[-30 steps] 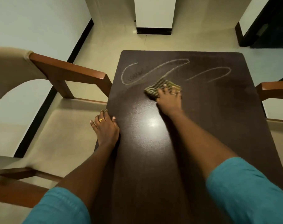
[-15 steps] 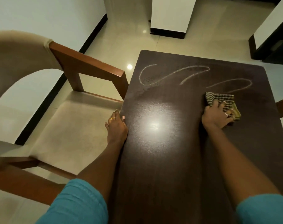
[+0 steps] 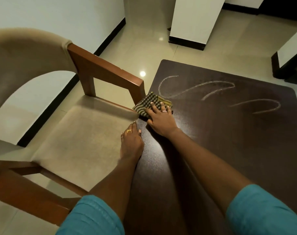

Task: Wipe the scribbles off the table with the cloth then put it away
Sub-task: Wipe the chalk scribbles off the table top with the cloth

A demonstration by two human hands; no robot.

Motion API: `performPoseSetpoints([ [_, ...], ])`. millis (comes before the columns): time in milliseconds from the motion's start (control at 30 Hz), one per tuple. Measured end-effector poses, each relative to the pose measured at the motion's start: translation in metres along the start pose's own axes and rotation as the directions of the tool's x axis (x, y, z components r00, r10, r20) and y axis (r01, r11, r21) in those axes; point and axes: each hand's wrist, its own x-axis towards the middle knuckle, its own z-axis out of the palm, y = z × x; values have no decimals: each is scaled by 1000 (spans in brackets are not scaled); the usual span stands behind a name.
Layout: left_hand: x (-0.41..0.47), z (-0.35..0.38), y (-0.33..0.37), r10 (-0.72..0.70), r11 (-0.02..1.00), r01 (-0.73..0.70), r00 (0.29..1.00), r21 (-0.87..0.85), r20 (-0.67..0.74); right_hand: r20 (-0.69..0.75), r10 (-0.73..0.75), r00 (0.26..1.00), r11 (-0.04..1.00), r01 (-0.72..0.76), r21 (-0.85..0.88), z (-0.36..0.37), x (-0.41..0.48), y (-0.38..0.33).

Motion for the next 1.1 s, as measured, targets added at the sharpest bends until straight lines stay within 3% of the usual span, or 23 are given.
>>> performPoseSetpoints([
  [133, 20, -4, 9, 51, 992, -47, 998, 115, -36, -18, -56, 998, 997, 56, -48, -5, 8, 20],
  [333, 43, -2, 19, 170, 983, -170, 985, 66, 14, -26, 96, 995, 995, -95, 16, -21, 49, 35],
  [733, 47, 2, 20, 163, 986, -163, 986, -11, -14, 62, 361, 931, 915, -366, 172, -56, 125, 77],
  [1100, 46, 3, 20, 143, 990, -143, 990, 15, 16, -92, 36, 995, 996, -28, 88, -6, 46, 39],
])
